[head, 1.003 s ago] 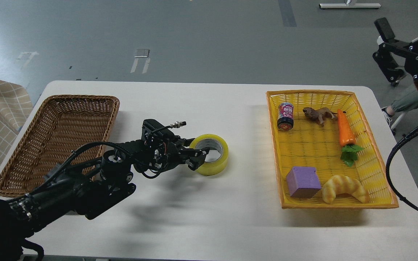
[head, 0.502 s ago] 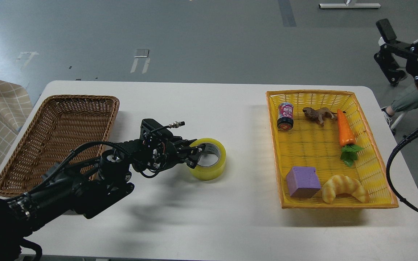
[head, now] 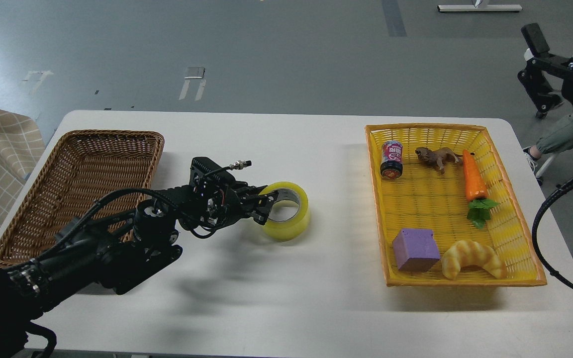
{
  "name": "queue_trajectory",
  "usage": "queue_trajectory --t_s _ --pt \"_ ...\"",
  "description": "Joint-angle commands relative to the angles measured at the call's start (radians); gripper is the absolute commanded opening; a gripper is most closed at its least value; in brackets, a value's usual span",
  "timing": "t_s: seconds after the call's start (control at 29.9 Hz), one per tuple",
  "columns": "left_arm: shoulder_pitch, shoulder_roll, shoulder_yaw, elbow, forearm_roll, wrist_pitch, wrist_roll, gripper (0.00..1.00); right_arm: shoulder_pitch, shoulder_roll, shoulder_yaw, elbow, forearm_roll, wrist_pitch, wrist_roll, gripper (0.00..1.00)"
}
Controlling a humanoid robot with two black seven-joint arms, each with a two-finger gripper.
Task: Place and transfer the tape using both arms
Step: 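Grasp the tape roll's rim with the left gripper, then lift the tape roll and carry it over the wicker basket with left gripper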
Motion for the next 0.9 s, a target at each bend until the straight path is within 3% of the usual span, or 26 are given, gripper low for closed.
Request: queue_trajectory --t_s 0.0,0.64,0.87 --pt "-0.003 -0.001 -0.001 -0.011 -0.002 0.002 0.0 0.0 0.004 0.002 0.001 0.003 0.001 0.001 0.0 1.0" --pt "-0.004 0.031 -0.005 -0.017 -0.007 0.037 -0.004 0.0 0.015 0.002 0.001 -0.006 0.0 0.001 -0.002 1.0" --pt "-0.074 0.045 -0.007 -0.015 -0.011 0.037 -0.009 0.0 0.03 -0.004 -0.002 -0.008 0.0 0.001 -0.002 1.0"
